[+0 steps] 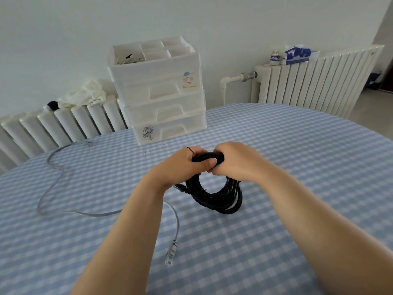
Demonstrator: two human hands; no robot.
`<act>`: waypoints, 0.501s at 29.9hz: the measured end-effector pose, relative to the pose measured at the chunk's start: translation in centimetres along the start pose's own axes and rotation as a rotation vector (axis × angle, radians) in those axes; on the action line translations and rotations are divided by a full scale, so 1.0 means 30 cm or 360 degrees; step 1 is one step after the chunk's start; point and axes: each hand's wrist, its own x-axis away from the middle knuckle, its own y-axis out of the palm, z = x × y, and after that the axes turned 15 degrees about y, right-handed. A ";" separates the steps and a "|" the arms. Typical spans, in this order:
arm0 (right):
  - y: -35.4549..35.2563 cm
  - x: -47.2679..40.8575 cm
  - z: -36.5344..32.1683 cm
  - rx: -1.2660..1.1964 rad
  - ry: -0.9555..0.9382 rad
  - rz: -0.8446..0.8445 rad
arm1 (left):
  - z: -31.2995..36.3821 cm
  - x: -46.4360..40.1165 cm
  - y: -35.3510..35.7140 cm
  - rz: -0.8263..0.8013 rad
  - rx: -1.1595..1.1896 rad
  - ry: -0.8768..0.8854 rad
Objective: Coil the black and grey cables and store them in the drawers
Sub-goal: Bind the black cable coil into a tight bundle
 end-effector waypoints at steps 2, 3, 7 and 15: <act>-0.026 -0.005 0.021 -0.0243 -0.0002 -0.0229 | 0.005 -0.005 0.011 0.0014 -0.0066 0.0040; -0.045 -0.008 0.037 -0.0334 -0.0025 -0.0347 | 0.011 -0.006 0.017 0.0017 -0.0097 0.0068; -0.099 -0.013 0.117 -0.0961 -0.0113 -0.0832 | 0.032 -0.008 0.029 0.0037 -0.0242 0.0190; -0.082 -0.079 0.143 -0.1494 0.0333 -0.0636 | 0.051 -0.020 0.097 0.0176 -0.0761 0.0520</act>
